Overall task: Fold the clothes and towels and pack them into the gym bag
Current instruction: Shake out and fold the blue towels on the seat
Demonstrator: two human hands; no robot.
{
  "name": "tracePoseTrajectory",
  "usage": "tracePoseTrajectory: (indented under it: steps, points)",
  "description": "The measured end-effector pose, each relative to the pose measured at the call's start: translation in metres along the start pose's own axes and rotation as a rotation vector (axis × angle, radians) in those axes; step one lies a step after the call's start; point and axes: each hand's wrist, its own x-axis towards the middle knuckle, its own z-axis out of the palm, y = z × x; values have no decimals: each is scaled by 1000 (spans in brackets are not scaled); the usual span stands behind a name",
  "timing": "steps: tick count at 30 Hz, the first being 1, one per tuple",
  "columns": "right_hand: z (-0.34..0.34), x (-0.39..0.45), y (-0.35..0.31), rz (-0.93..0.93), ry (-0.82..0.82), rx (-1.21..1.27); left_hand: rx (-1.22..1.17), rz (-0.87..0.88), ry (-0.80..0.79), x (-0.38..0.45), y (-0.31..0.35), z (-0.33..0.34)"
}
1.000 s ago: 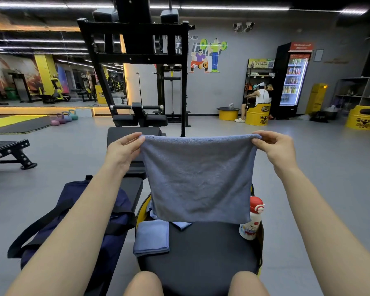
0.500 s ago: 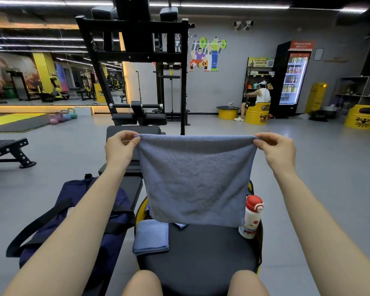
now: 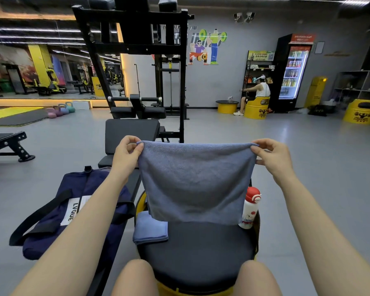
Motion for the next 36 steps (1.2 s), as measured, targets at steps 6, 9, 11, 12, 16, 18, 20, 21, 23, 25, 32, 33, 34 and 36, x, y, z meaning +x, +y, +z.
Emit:
tracePoseTrajectory:
  steps: [6,9,11,12,16,18,20,21,23,25,32,33,34,36]
  points:
    - [-7,-2,18,47,-53,-77,22,-60,-54,-7,-14,0]
    - [-1,-4,41,141,-95,-120,59,-119,-87,-8,-36,6]
    - [5,-7,64,206,-121,-153,107,-166,-126,-10,-58,12]
    - [8,-8,78,239,-134,-177,136,-199,-140,-11,-71,15]
    - [22,-19,136,347,-178,-260,250,-344,-143,-20,-122,28]
    - [30,-25,162,371,-191,-332,298,-385,-156,-24,-145,32]
    - [38,-27,183,408,-190,-366,346,-420,-156,-25,-165,35]
    - [42,-27,191,419,-184,-378,372,-431,-155,-25,-173,36]
    - [49,-27,202,421,-159,-401,423,-436,-150,-24,-186,39]
    - [55,-26,209,420,-145,-412,449,-438,-138,-22,-192,44]
    - [62,-32,223,394,-172,-465,512,-489,-131,-23,-214,46]
    - [62,-36,226,406,-184,-484,528,-506,-134,-27,-218,46]
    - [62,-41,230,424,-193,-501,543,-522,-141,-31,-222,46]
    - [61,-52,238,452,-218,-547,556,-548,-161,-43,-231,47]
